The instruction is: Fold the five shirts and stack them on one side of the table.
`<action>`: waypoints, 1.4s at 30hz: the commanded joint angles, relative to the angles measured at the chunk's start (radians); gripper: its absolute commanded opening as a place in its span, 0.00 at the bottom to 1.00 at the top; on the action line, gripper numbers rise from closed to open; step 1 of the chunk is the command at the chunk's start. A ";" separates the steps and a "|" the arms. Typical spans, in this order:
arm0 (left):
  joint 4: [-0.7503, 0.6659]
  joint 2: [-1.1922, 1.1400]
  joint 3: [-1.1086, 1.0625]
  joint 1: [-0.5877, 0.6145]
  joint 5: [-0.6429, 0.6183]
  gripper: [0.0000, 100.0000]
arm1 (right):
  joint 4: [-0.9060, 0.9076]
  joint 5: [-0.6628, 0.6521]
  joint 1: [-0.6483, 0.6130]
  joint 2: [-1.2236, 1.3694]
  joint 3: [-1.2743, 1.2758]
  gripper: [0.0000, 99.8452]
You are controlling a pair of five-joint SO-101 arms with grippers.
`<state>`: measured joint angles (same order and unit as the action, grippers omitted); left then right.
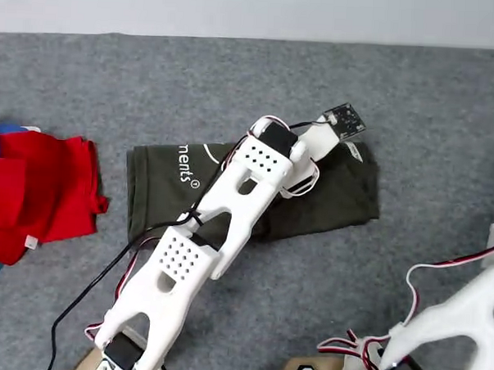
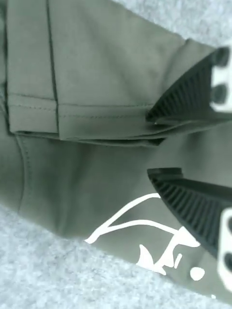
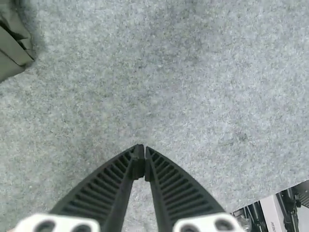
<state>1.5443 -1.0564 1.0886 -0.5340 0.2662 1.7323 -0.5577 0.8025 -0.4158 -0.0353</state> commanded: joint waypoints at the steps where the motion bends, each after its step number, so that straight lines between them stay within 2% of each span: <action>1: 0.054 0.071 0.070 0.005 0.014 0.15 | 0.016 0.005 0.012 -0.038 -0.009 0.01; 6: 0.210 0.129 0.191 -0.015 0.012 0.15 | 0.016 0.005 0.012 -0.038 -0.009 0.01; 10: 0.213 0.186 0.171 -0.018 0.006 0.15 | 0.016 0.005 0.012 -0.038 -0.009 0.01; 20: 0.207 0.282 -0.229 -0.075 -0.015 0.15 | 0.016 0.005 0.012 -0.038 -0.009 0.01; 23: 0.169 0.282 -0.305 -0.051 -0.015 0.15 | 0.016 0.005 0.012 -0.038 -0.009 0.01; 27: 0.051 0.282 -0.383 0.006 -0.015 0.15 | 0.016 0.005 0.012 -0.038 -0.008 0.01; 31: -0.034 0.282 -0.458 0.012 -0.015 0.15 | 0.016 0.005 0.012 -0.038 -0.008 0.01; 36: 0.000 0.298 -0.444 -0.028 -0.015 0.15 | 0.016 0.005 0.012 -0.038 -0.008 0.01; 42: 0.124 0.325 -0.265 -0.041 -0.015 0.15 | 0.016 0.005 0.012 -0.038 -0.008 0.01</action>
<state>1.6103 -0.8201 0.7112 -0.5662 0.2601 1.7384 -0.5577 0.8025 -0.4158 -0.0353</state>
